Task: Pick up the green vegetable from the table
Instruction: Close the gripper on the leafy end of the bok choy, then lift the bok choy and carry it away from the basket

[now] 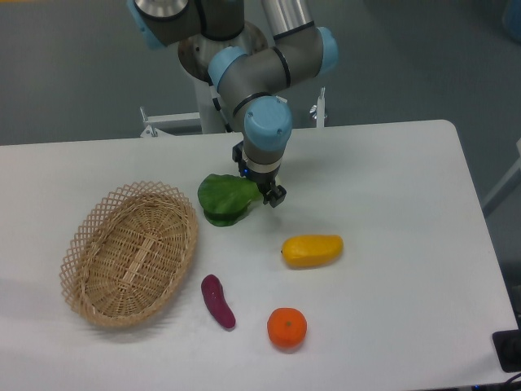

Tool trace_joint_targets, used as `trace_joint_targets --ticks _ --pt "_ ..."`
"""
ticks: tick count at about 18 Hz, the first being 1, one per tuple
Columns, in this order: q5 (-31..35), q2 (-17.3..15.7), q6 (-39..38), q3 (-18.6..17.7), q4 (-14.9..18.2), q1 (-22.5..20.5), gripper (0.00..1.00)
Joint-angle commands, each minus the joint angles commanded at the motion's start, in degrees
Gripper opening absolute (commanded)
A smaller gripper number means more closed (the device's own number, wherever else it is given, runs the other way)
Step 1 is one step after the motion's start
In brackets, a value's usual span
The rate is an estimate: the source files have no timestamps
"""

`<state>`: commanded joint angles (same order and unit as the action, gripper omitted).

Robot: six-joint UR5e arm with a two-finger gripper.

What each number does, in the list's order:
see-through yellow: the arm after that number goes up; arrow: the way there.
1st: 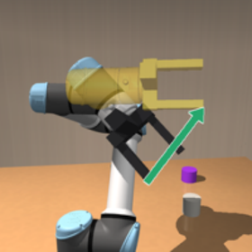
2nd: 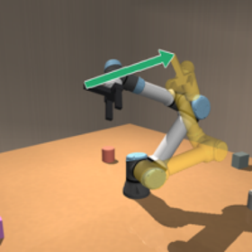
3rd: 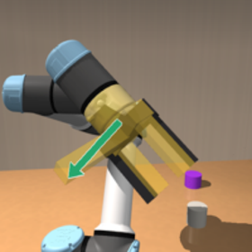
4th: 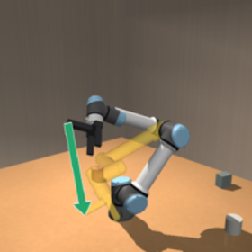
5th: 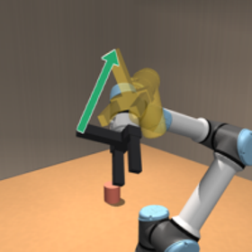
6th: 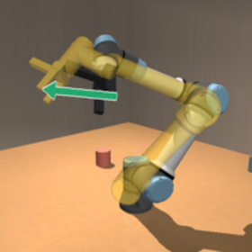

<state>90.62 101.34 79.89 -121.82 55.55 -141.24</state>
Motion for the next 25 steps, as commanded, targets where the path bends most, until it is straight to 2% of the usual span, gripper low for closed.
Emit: trace_joint_targets --ticks 1,3,5,8,11,15,18,25 --pt "0.09 0.0 0.09 0.26 0.0 0.0 0.3" --pt "0.18 0.0 0.18 1.14 0.18 0.0 0.21" --pt "0.26 -0.09 0.26 2.8 0.44 0.0 0.21" --pt "2.71 -0.09 0.53 5.45 4.03 0.0 0.21" --pt "3.16 -0.35 0.62 6.07 4.75 -0.09 0.21" --pt "3.16 -1.14 0.7 7.64 8.52 -0.7 0.21" --pt "3.25 -1.41 0.62 11.24 10.02 -1.32 0.21" --pt "3.6 -0.71 0.26 19.94 10.02 -5.27 0.21"
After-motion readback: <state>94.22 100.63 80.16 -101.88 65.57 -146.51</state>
